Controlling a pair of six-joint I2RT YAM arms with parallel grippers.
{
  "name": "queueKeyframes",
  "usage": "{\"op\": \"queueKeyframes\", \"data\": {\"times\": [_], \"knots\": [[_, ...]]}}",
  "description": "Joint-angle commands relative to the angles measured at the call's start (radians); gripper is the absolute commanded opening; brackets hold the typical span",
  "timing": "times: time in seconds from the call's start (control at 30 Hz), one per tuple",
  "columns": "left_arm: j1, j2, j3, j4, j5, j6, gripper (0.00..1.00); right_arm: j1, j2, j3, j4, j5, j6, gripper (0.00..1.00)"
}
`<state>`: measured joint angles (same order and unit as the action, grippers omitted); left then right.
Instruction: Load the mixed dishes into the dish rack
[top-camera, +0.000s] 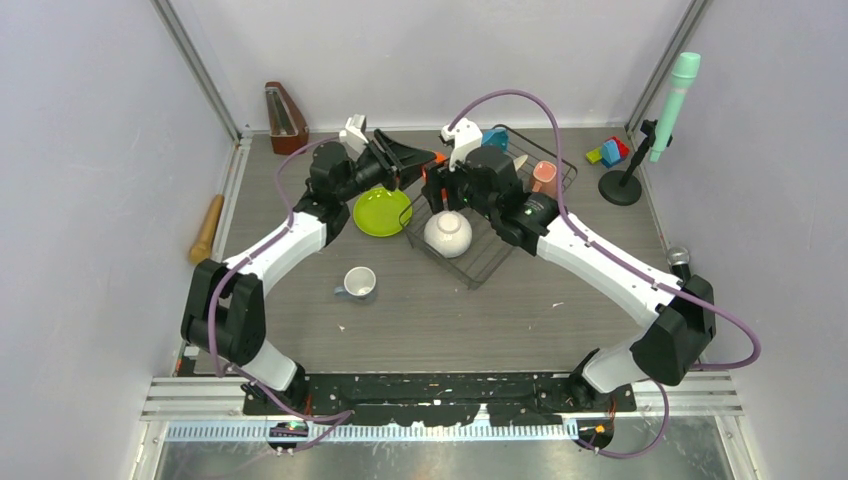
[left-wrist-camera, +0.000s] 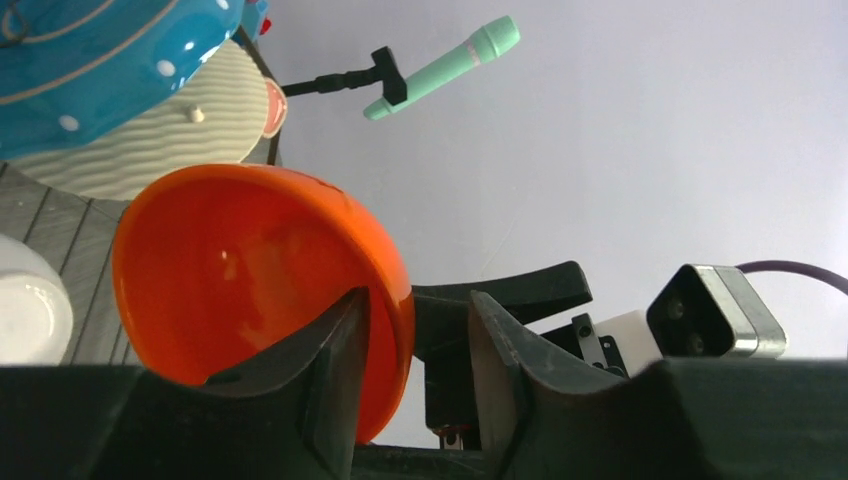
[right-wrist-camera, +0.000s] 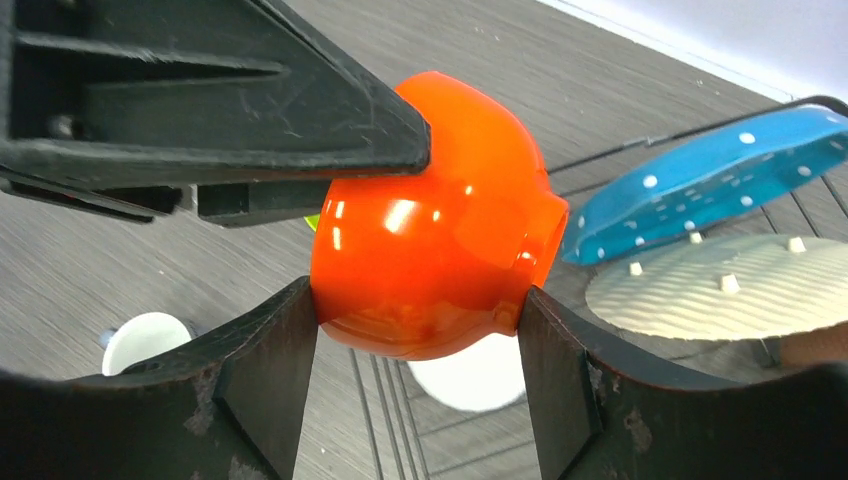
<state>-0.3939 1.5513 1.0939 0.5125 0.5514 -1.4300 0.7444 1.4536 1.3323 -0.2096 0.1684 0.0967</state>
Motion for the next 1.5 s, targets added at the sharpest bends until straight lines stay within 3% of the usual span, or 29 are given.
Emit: {"op": "queueKeyframes", "data": {"times": [0.0,0.1,0.27,0.5,0.87,1.17,1.47], "knots": [[-0.003,-0.012,0.04,-0.062,0.023,0.061,0.47,0.005,-0.063,0.023,-0.045,0.045,-0.041,0.0],[-0.003,-0.024,0.042,-0.111,0.014,0.097,0.56,0.002,-0.083,0.014,-0.097,0.052,-0.05,0.0],[0.018,-0.033,0.05,-0.17,0.017,0.154,0.78,-0.009,-0.071,0.059,-0.239,0.065,-0.077,0.0],[0.08,-0.114,0.044,-0.412,-0.015,0.351,0.8,-0.01,-0.031,0.111,-0.5,0.148,-0.087,0.0],[0.082,-0.218,0.07,-0.698,-0.107,0.63,0.81,-0.01,0.148,0.192,-0.591,0.248,-0.155,0.0],[0.104,-0.254,0.098,-0.814,-0.133,0.733,0.81,-0.01,0.308,0.243,-0.649,0.434,-0.237,0.0],[0.128,-0.268,0.093,-0.834,-0.122,0.757,0.81,-0.01,0.358,0.176,-0.669,0.436,-0.236,0.0]]}}
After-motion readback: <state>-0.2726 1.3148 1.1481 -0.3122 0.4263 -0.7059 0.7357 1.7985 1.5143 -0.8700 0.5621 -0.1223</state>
